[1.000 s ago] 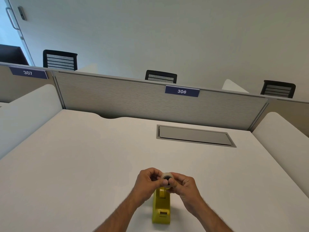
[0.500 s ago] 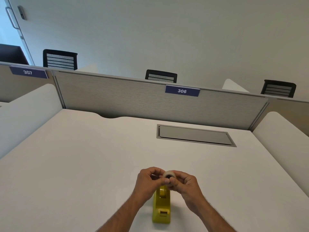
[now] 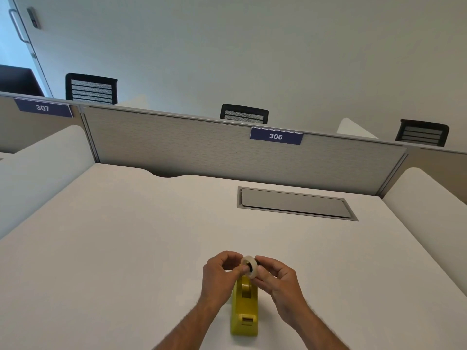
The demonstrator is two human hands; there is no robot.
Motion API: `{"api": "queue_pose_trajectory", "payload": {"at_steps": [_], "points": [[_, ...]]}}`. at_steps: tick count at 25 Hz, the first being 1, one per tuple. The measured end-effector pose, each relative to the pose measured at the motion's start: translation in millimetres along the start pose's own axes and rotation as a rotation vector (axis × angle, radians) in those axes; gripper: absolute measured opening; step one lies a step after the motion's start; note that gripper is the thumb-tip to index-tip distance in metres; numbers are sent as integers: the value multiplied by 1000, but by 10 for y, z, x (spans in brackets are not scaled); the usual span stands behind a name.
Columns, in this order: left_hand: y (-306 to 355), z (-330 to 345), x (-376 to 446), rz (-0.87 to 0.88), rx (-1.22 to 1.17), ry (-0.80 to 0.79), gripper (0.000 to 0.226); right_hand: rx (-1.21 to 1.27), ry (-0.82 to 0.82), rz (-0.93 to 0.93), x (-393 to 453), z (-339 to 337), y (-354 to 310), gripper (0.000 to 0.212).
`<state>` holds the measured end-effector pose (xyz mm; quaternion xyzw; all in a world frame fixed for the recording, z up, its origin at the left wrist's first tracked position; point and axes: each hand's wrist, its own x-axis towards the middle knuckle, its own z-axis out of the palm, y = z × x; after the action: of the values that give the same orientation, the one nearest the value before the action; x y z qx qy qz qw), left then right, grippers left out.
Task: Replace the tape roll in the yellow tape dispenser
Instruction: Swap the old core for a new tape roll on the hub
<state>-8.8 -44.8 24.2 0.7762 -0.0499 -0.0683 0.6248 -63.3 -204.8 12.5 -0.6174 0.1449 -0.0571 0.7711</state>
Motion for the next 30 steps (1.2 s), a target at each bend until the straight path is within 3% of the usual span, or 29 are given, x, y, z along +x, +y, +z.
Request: {"api": "queue_pose_trajectory", "payload": {"at_steps": [4,8,12,19,30], "points": [[-10,41,-40,12,22,16,30,-38,45,-41,-17,27,12,35],[6,89,-91,8,0,-13,33,-89,84,-53,-14,51,44,25],[30,95,-95,10,-6,-48,36,-144,114,-78,-8,71,47,33],[45,98,-69,3,-57,-65,35,-129,144,-113,19,36,20,22],[-8,74,-41,15,1,-82,37,-246,98,-115,3,15,28,21]]}}
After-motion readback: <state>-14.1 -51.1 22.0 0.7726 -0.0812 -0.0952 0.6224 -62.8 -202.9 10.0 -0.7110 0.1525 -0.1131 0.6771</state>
